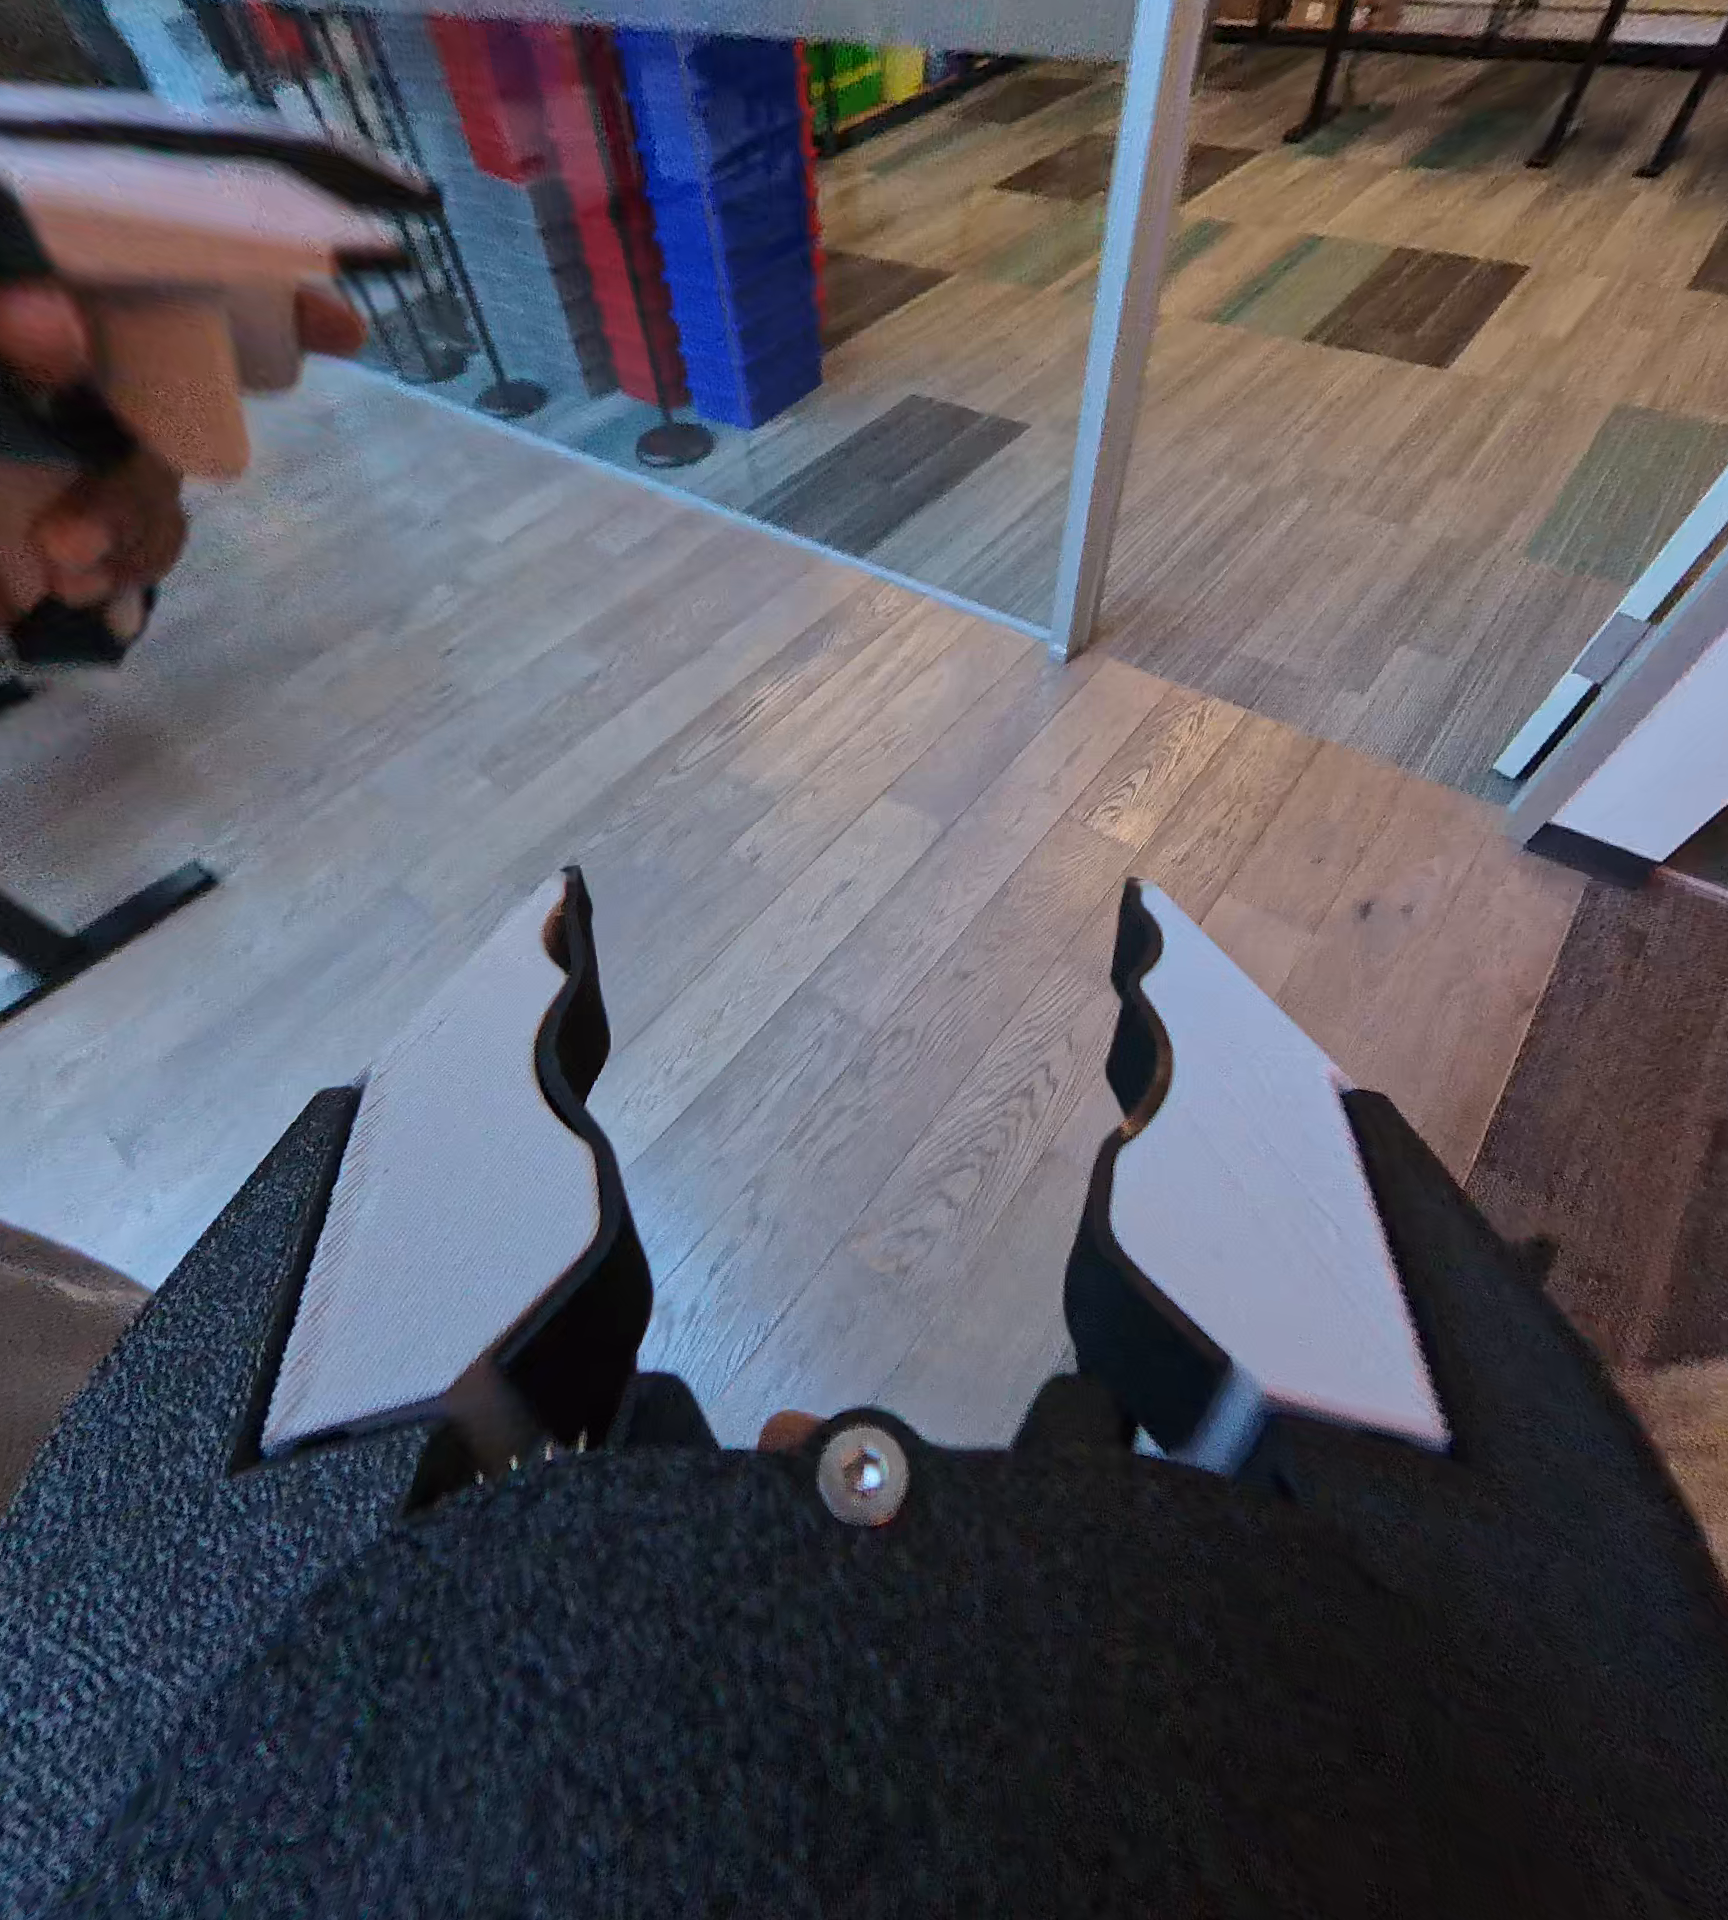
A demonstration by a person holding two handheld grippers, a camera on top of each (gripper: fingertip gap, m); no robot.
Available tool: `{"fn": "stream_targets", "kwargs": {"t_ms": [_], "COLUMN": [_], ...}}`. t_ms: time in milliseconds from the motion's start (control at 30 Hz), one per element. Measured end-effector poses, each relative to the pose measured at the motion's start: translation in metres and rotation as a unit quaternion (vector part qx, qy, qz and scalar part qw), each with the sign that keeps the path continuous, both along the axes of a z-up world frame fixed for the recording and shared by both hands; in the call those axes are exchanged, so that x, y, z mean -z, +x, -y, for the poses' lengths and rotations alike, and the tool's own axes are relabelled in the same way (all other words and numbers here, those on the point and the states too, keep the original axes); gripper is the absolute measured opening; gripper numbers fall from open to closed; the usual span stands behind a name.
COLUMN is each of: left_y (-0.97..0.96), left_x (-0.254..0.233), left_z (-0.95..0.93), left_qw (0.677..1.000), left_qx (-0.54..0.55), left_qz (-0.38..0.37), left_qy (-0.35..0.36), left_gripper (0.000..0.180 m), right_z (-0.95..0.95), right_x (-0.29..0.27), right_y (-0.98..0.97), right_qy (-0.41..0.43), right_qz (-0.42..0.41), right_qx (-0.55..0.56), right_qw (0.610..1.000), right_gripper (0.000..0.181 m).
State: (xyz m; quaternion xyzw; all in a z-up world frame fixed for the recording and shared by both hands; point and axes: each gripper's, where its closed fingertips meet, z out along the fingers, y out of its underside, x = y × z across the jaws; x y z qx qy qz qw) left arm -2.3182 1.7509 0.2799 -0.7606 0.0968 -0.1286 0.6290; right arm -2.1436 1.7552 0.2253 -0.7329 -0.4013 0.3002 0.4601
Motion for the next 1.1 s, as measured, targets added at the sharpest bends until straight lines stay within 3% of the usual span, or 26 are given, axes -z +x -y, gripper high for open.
{"fn": "stream_targets", "kwargs": {"t_ms": [100, 200, 333, 500, 667, 800, 900, 1100], "left_y": [-0.035, -0.085, -0.169, -0.270, -0.386, -0.482, -0.540, -0.636], "left_x": [-0.027, -0.009, 0.013, 0.017, 0.065, 0.107, 0.075, -0.053], "left_z": [-0.145, -0.285, -0.435, -0.578, -0.730, -0.898, -1.049, -1.319], "left_qw": [0.997, 0.997, 0.995, 0.987, 0.982, 0.982, 0.988, 0.994], "left_qx": [0.060, 0.042, -0.079, -0.148, -0.180, -0.182, -0.140, -0.035], "left_qz": [-0.031, -0.054, -0.011, 0.053, 0.061, 0.046, 0.058, 0.032], "left_qy": [0.026, 0.044, 0.059, 0.020, -0.005, 0.003, 0.036, 0.100], "left_gripper": [0.053, 0.053, 0.048, 0.047, 0.047, 0.046, 0.044, 0.042], "right_z": [-0.116, -0.246, -0.428, -0.639, -0.838, -1.002, -1.113, -1.323], "right_x": [0.007, 0.036, 0.051, 0.007, -0.010, 0.009, -0.003, -0.037], "right_y": [-0.036, -0.072, -0.147, -0.276, -0.402, -0.494, -0.555, -0.653], "right_qy": [0.005, 0.050, 0.074, 0.058, 0.094, 0.081, 0.058, 0.087], "right_qz": [-0.029, -0.024, -0.005, 0.002, 0.016, -0.001, -0.030, -0.022], "right_qx": [0.012, 0.021, -0.018, -0.109, -0.169, -0.134, -0.092, -0.085], "right_qw": [1.000, 0.998, 0.997, 0.992, 0.981, 0.988, 0.994, 0.992], "right_gripper": [0.095, 0.090, 0.081, 0.089, 0.094, 0.094, 0.090, 0.057]}}
